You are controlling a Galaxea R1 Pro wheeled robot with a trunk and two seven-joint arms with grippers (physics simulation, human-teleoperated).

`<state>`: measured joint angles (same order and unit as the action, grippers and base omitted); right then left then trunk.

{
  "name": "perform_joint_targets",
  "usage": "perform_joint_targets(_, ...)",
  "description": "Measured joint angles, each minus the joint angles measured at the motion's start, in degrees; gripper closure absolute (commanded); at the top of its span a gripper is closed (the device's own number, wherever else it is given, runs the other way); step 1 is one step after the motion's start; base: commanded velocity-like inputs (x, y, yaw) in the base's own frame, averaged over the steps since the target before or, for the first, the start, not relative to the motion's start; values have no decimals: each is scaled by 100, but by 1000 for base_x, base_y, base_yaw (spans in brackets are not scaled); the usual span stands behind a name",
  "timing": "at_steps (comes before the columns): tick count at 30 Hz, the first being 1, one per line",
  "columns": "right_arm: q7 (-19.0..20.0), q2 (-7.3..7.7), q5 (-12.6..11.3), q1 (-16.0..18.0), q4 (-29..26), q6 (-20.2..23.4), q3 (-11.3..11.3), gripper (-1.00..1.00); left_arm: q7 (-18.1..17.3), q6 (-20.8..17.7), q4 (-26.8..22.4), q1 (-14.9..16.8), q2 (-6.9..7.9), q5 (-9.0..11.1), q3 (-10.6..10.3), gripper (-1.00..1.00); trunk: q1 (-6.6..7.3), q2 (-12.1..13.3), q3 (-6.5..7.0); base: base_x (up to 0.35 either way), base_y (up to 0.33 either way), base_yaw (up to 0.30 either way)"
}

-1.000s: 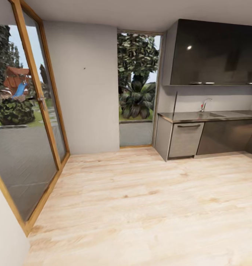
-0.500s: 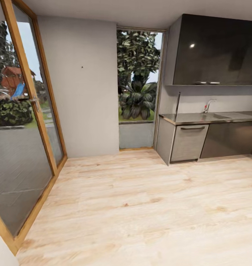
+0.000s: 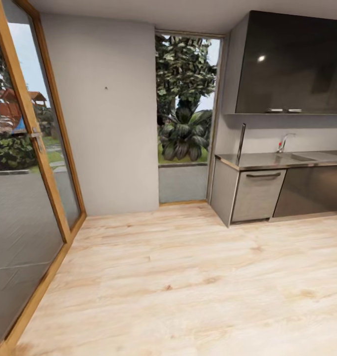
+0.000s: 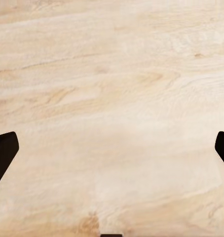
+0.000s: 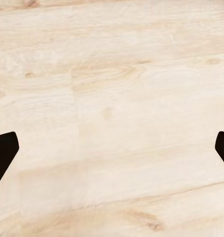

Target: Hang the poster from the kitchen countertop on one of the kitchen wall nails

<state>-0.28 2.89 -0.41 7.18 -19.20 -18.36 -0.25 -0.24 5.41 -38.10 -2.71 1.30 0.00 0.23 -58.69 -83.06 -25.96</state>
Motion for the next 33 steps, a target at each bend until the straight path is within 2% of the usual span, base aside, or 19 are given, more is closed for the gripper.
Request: perform_joint_targets(33,-12,1,9,0,9,-7,0,-100,0,2,0,0,2,8,17,-100,0,0,0,336,0,0)
